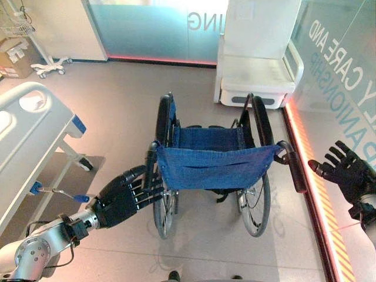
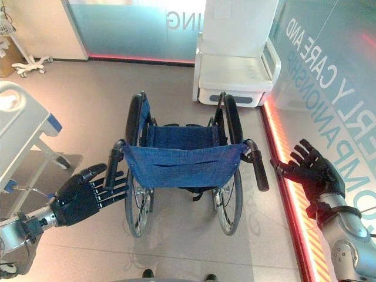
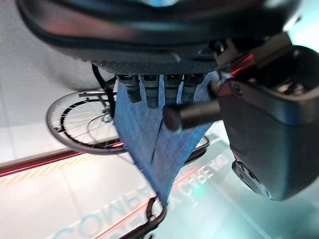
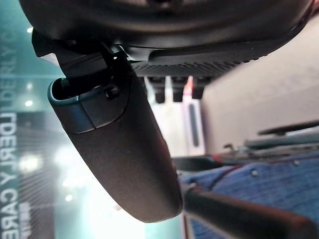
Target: Push the wheelchair next to the bed
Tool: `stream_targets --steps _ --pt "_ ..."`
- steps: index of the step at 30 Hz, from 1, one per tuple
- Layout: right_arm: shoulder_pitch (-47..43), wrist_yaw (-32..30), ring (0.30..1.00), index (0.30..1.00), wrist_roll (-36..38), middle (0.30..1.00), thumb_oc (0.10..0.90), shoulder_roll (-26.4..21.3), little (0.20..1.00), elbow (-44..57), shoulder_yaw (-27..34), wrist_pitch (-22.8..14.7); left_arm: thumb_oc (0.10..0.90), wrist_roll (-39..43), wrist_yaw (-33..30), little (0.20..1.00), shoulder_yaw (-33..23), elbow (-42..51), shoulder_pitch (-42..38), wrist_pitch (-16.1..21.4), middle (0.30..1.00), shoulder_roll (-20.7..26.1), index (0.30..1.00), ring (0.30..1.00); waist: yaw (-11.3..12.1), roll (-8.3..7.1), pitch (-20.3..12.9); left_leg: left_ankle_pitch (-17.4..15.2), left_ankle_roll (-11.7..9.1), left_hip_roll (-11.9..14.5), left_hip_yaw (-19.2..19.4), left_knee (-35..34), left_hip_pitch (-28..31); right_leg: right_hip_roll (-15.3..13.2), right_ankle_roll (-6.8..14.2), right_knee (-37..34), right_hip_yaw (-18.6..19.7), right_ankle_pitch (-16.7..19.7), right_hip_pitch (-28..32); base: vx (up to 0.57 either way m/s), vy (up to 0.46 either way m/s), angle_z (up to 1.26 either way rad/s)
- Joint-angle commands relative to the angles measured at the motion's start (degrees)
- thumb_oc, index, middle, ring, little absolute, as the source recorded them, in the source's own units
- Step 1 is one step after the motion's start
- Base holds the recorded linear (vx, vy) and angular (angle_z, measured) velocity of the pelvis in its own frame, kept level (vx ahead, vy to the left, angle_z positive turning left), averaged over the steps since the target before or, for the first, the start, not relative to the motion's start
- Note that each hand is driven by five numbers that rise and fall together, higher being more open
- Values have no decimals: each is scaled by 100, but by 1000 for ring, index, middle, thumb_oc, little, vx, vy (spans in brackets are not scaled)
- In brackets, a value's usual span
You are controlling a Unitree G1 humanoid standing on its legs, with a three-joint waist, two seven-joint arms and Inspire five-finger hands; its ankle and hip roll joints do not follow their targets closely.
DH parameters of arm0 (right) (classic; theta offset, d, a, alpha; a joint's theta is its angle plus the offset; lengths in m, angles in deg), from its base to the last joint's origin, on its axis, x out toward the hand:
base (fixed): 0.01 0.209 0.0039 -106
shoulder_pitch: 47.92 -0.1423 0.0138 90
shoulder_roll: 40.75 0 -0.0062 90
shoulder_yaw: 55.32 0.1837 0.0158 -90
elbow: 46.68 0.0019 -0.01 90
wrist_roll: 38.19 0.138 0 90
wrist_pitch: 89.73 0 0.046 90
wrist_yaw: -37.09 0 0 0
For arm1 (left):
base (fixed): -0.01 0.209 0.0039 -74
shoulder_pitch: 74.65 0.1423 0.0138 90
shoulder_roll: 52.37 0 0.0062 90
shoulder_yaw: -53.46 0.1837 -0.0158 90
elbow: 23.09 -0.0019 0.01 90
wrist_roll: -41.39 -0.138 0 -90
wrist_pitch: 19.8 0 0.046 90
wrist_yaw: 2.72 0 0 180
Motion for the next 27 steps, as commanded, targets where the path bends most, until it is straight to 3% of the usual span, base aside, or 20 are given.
stream_targets --steps 1,8,20,27 --pt "-651 -307 900 900 410 900 800 -928 900 448 327 -708 800 63 369 900 -157 251 -726 142 900 396 900 900 -26 279 -276 -142 -237 376 348 23 105 -12 137 259 36 95 -233 16 3 -3" --pt "-625 -189 900 900 487 900 800 -979 900 637 257 -732 800 734 263 900 -124 492 -917 320 900 545 900 900 -49 276 -323 -139 -244 382 394 23 103 -8 145 225 59 101 -221 0 0 0" --pt "-899 12 900 900 435 900 800 -1122 900 565 -43 -516 800 725 169 900 191 319 -1605 892 900 577 900 900 -80 262 -366 -148 -273 381 425 23 110 -19 150 221 63 70 -196 6 0 0" --pt "-987 63 900 900 395 900 800 -1078 900 601 -143 -332 800 928 -166 900 285 153 -1811 776 900 431 900 900 -105 254 -392 -141 -281 393 449 23 118 -21 145 242 69 41 -191 17 -2 -1"
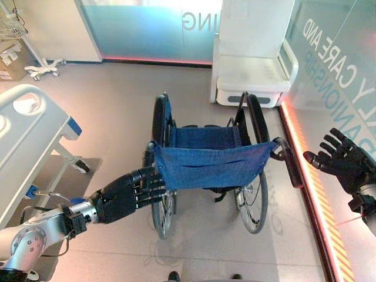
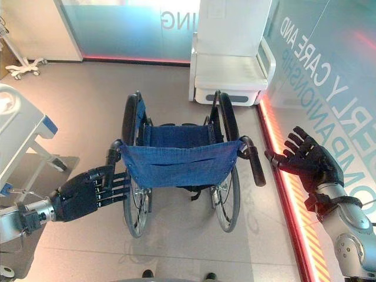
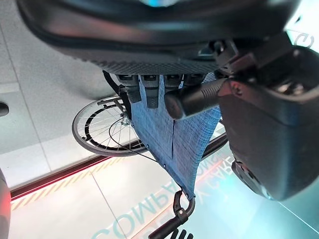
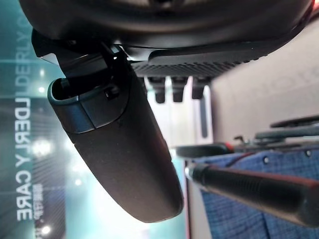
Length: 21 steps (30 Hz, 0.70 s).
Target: Push the wheelchair next to the bed
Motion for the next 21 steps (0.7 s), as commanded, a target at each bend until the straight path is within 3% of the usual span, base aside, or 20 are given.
stream_targets --steps 1,21 --pt "-983 148 900 900 177 900 800 -809 900 305 92 -319 800 878 99 900 23 -18 -1564 725 900 -19 900 900 -8 265 -392 -140 -283 399 389 21 119 -14 119 243 12 21 -157 40 -6 -2" --pt "-1323 895 900 900 466 900 800 -1093 900 494 -490 645 800 1219 -307 900 529 182 -2151 998 900 -44 900 900 -32 203 -326 -121 -286 380 417 21 149 17 98 308 27 -32 -139 31 3 -2"
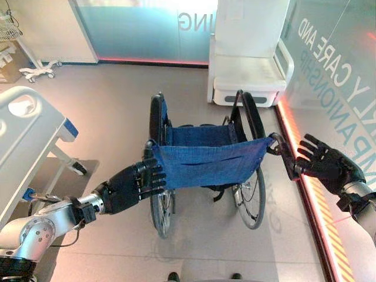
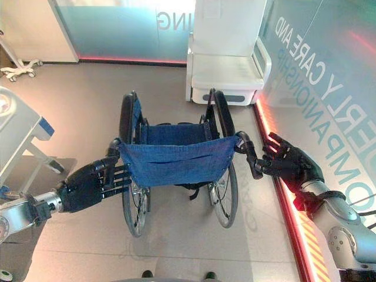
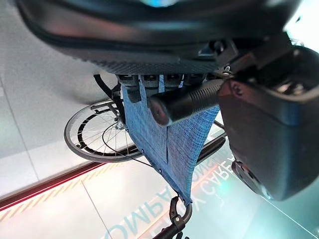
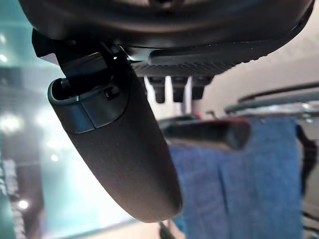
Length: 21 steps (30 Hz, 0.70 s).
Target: Push the wheelchair next to the bed
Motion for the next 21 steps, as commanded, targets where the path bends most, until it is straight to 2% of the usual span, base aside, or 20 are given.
stream_targets --steps 1,7,11,13,18,21 --pt "-982 246 900 900 457 900 800 -829 900 434 11 -209 800 983 281 900 106 366 -1600 838 900 -48 900 900 -34 231 -332 -117 -286 380 316 21 127 -5 91 310 -85 -72 -91 42 15 -2" --pt "-1233 -174 900 900 812 900 800 -775 900 510 -361 -199 800 995 210 900 335 412 -1652 824 900 -97 900 900 33 214 -329 -109 -272 374 266 21 144 3 80 338 -111 -97 -60 43 9 -1" --pt "-1529 -555 900 900 675 900 800 -767 900 526 -540 -327 800 1056 126 900 432 427 -1749 804 900 -69 900 900 87 209 -341 -112 -263 356 229 21 152 9 77 344 -128 -112 -37 48 13 -1" --pt "-1768 -828 900 900 369 900 800 -768 900 492 -680 -230 800 1152 2 900 501 381 -1839 789 900 -74 900 900 120 210 -351 -119 -260 339 206 21 155 5 80 333 -140 -115 -16 61 23 -2" --pt "-1982 -891 900 900 -362 900 800 -901 900 364 -848 26 800 1209 -128 900 571 269 -1978 754 900 -87 900 900 148 204 -337 -114 -247 326 177 21 164 3 69 350 -136 -131 -2 37 20 -1" --pt "-2159 -879 900 900 -372 900 800 -1032 900 130 -980 238 800 1184 -123 900 649 180 -2103 733 900 -53 900 900 182 190 -310 -108 -250 320 152 21 171 3 69 356 -158 -138 23 22 10 0"
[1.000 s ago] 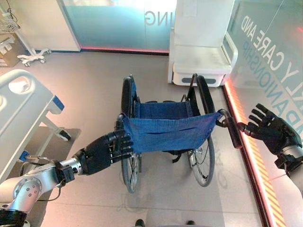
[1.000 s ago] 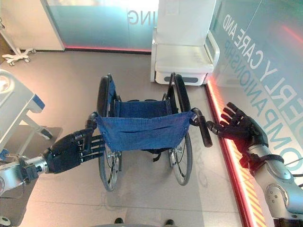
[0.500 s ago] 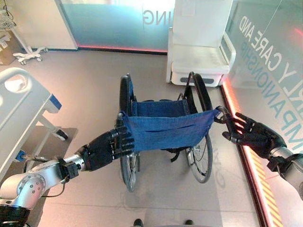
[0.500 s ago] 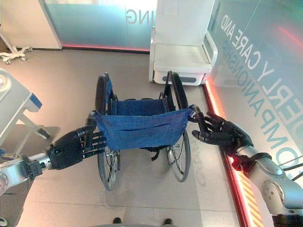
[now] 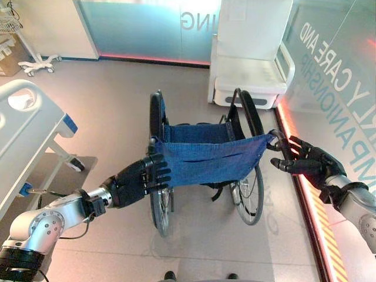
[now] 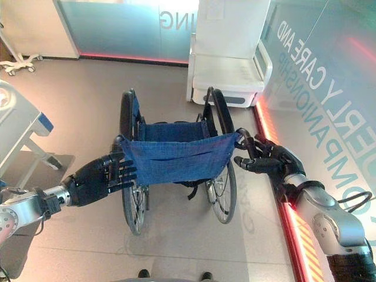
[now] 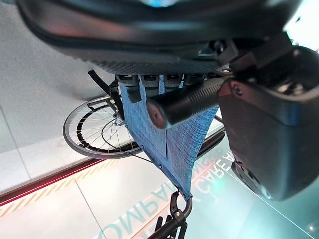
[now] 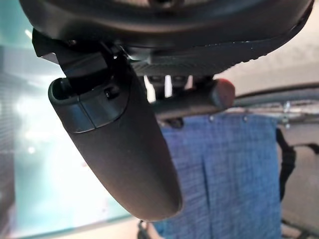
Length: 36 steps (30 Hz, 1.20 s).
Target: Push the wheelchair next to the bed
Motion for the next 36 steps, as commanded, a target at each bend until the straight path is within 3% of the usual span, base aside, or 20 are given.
stream_targets --steps 1,12,18,19,20,21,24,27,36 --pt "-1252 24 900 900 -98 900 800 -993 900 121 -167 -240 800 937 334 900 170 199 -1604 625 900 -50 900 900 41 319 -344 -109 -249 316 140 19 147 -6 81 357 -172 -150 18 31 17 3" --pt "-2038 307 900 900 -418 900 800 -1533 900 -807 -854 465 800 927 431 900 454 4 -1875 557 900 101 900 900 202 223 -340 -97 -236 259 8 19 154 -19 86 377 -253 -172 95 31 19 3" --pt "-2369 809 900 900 -665 900 800 -1588 900 -1272 -1329 881 800 818 512 900 579 -165 -1994 530 900 44 900 900 293 174 -350 -96 -222 222 -100 19 155 -30 80 363 -284 -173 141 34 16 11" --pt "-2403 885 662 662 -704 662 642 -1576 662 -1317 -1390 886 800 811 513 900 588 -175 -2004 519 900 39 900 900 301 170 -351 -94 -220 217 -113 19 158 -31 78 359 -288 -174 151 40 21 3" --pt "-2418 959 366 366 -773 366 444 -1545 366 -1356 -1449 920 800 801 512 900 613 -190 -2015 514 900 21 900 900 319 163 -350 -93 -219 217 -125 19 159 -34 75 357 -302 -175 160 34 21 2" --pt "-2432 1018 300 300 -863 300 400 -1533 300 -1374 -1506 942 800 792 495 900 630 -199 -2023 513 900 1 900 900 322 159 -350 -91 -220 213 -139 19 163 -34 74 355 -303 -175 169 38 21 0" --pt "-2566 1193 300 300 -1173 300 400 -1507 300 -1460 -1712 1005 800 774 537 900 696 -247 -2044 541 900 -36 900 900 352 155 -335 -96 -212 195 -187 19 184 -33 69 342 -301 -173 205 37 21 0" --pt "-2659 1236 300 300 -1328 300 400 -1498 300 -1524 -1855 1052 400 774 504 300 739 -238 -2060 585 300 -59 300 300 381 148 -327 -93 -210 186 -210 19 188 -36 75 328 -311 -170 228 19 13 9" --pt "-2930 1142 300 300 -1350 300 400 -1467 300 -1634 -2002 1119 400 722 565 300 762 -321 -2108 589 300 -95 300 300 431 145 -320 -118 -204 149 -266 19 202 -42 86 317 -343 -174 265 1 3 1"
